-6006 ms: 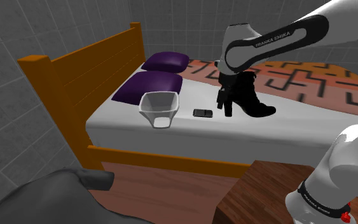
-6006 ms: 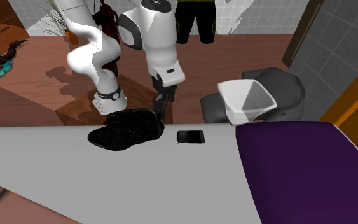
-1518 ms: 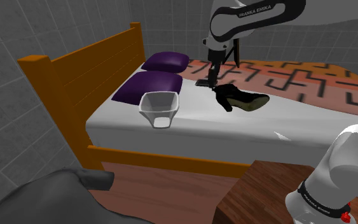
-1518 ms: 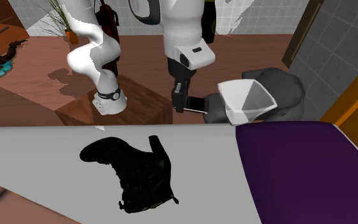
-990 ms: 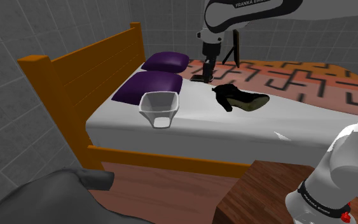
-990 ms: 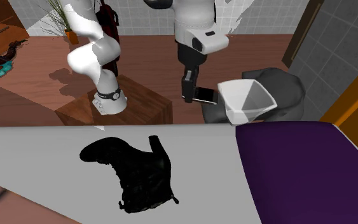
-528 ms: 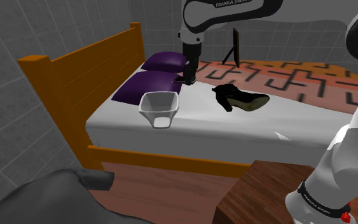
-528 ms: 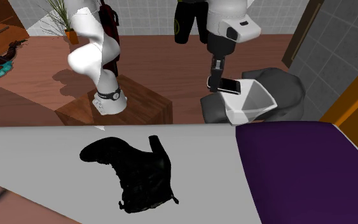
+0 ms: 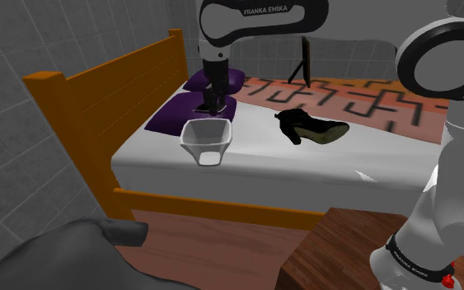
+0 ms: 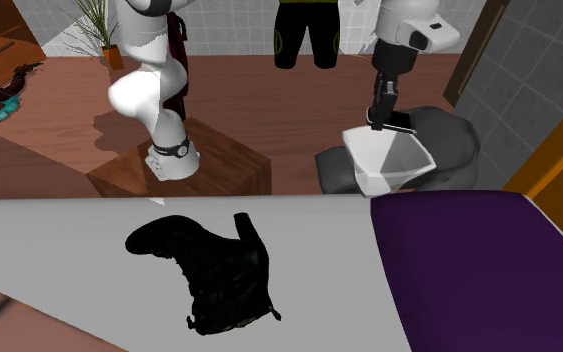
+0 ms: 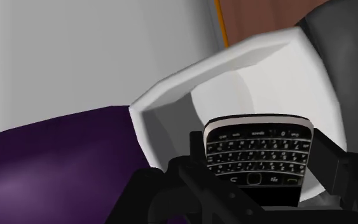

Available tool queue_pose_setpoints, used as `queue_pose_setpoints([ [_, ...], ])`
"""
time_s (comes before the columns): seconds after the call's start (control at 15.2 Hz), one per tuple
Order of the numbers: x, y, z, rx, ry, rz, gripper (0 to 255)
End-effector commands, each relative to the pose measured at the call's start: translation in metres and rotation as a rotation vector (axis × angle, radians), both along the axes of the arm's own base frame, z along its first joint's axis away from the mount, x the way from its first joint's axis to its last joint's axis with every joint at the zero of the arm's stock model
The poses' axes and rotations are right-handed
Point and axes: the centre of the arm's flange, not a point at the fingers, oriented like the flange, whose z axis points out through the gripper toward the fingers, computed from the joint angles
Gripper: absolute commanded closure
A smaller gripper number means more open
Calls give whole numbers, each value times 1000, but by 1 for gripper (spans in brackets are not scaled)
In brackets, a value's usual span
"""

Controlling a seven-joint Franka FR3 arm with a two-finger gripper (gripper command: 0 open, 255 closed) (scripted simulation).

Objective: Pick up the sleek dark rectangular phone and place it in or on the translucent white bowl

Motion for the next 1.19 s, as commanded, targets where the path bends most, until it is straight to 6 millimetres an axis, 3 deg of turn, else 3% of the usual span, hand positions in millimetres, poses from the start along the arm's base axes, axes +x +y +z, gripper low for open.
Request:
queue_pose_setpoints([
  [0.0, 6, 10, -4, 0, 0, -1, 255],
  [0.86, 6, 10, -75, 0, 0, -1, 255],
  [1.12, 6, 10, -75, 0, 0, -1, 255],
])
